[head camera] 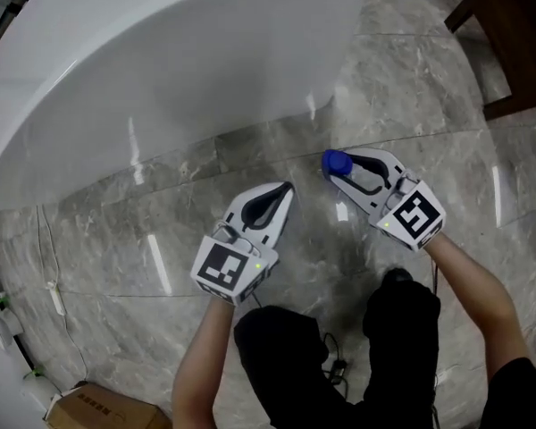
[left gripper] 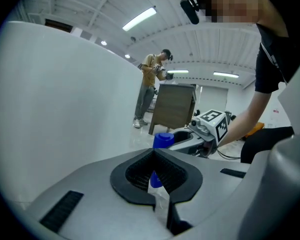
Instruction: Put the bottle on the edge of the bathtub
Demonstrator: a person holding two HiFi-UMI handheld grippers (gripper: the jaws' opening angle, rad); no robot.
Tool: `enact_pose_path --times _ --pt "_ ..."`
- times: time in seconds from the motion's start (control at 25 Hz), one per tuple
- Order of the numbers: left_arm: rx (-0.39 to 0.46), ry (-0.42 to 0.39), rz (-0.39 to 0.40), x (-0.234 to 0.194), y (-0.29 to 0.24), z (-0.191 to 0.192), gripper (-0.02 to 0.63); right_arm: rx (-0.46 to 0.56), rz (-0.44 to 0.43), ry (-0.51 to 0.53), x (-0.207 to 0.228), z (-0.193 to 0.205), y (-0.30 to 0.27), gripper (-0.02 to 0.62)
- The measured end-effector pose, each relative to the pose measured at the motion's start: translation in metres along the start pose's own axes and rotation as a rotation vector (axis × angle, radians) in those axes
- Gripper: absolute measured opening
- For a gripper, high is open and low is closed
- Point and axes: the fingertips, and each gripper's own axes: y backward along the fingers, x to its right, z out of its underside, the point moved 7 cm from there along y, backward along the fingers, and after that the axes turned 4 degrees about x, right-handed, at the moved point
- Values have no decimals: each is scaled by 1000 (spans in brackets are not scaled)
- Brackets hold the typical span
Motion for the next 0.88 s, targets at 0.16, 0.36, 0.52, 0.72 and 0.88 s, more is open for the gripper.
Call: enact_pose_path --times 0.16,0.36,0.52,0.72,0.88 --pt "1 24 -2 -16 -17 33 11 28 18 -4 13 31 -20 135" --pt "9 2 7 -33 -33 62 11 43 32 27 25 66 -50 135" --pt "21 6 1 -50 -40 78 11 74 59 -18 35 85 -76 135" --pt "37 32 -12 -58 -46 88 11 75 103 -66 48 112 -102 135" --pt "30 44 -3 -54 -44 91 11 43 124 -76 54 131 -117 133"
